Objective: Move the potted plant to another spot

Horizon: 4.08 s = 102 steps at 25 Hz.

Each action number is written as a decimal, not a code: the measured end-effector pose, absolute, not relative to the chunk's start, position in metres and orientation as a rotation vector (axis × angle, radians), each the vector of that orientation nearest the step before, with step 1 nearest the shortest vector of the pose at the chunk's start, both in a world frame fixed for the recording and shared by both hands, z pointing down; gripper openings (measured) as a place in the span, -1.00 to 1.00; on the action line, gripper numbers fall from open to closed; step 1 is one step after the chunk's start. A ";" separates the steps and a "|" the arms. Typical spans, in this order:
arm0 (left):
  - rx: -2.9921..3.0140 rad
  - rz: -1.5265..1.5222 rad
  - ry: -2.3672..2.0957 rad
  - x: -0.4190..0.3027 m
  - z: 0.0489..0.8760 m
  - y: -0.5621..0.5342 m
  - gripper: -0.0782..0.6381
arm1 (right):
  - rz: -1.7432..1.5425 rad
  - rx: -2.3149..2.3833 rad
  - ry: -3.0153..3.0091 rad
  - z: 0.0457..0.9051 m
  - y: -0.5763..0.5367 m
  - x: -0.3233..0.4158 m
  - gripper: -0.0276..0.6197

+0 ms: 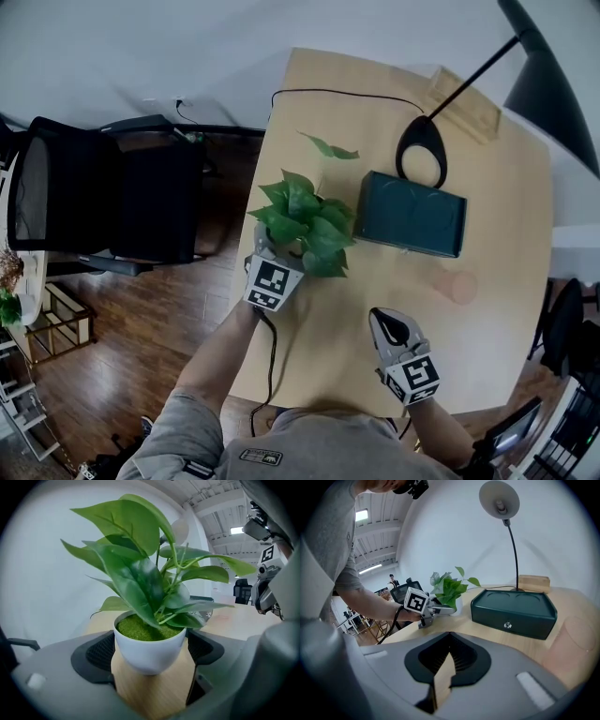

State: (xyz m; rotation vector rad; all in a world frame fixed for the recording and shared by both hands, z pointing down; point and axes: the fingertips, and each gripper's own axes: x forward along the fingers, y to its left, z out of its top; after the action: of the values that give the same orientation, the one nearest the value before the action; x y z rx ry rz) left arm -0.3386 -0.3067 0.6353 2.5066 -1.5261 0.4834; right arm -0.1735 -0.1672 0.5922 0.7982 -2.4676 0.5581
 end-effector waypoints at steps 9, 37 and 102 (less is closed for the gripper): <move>2.569 0.521 -1.447 -0.328 0.636 -0.322 0.52 | 0.576 0.799 -2.449 0.596 -0.166 -0.174 -0.90; 2.595 0.393 -1.431 -0.313 0.620 -0.277 0.50 | 0.536 0.748 -2.492 0.599 -0.180 -0.187 -0.90; 2.764 0.248 -1.279 -0.006 0.463 -0.046 0.50 | 0.264 1.146 -2.662 0.458 -0.004 0.098 -0.90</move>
State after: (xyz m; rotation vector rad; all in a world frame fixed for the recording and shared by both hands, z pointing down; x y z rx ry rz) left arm -0.0061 -0.0464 0.4633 2.7644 -1.2785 0.2481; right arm 0.0979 -0.0039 0.4578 1.1458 -2.6618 0.2637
